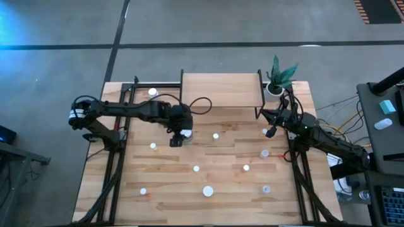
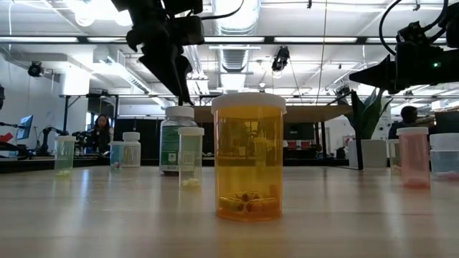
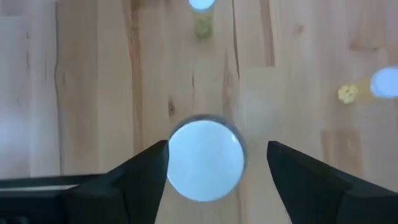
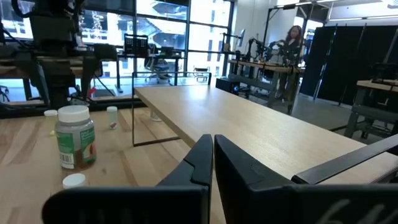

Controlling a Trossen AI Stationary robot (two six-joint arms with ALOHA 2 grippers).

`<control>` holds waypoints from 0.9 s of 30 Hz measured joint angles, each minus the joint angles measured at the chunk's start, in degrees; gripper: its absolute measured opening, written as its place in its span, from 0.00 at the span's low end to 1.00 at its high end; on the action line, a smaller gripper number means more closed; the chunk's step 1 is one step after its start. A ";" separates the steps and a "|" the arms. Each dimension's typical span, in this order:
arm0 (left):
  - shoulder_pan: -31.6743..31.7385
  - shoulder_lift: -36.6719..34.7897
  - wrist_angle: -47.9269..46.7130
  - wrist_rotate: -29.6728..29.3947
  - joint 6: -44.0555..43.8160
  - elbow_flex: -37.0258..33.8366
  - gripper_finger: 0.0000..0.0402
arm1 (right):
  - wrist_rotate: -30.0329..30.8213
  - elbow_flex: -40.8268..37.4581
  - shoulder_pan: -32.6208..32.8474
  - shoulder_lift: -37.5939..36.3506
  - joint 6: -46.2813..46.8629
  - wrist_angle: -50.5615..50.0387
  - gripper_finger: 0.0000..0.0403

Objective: Pick and place medicine bottles onto shelf by color
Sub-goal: Put the green pill bottle on the shelf

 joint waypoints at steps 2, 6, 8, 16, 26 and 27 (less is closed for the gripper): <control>0.00 0.00 0.86 0.14 -0.71 -0.26 0.70 | 0.00 0.00 -0.01 0.00 0.00 0.00 0.02; 0.00 1.28 1.72 0.16 -1.01 -1.30 0.74 | 0.00 0.00 -0.01 0.00 0.00 0.00 0.02; 0.00 2.37 2.29 -0.12 -0.76 -1.19 0.75 | 0.00 0.00 0.00 0.00 0.00 0.00 0.02; 0.02 5.57 1.57 -0.02 1.73 -1.26 0.75 | 0.00 0.00 -0.01 0.00 0.00 -0.01 0.02; 0.02 4.77 -0.09 -0.06 3.09 0.69 0.61 | 0.00 0.00 -0.01 0.00 0.00 -0.01 0.02; 0.02 4.76 -0.25 -0.07 3.08 1.09 0.57 | 0.00 0.00 0.00 0.00 0.00 0.00 0.02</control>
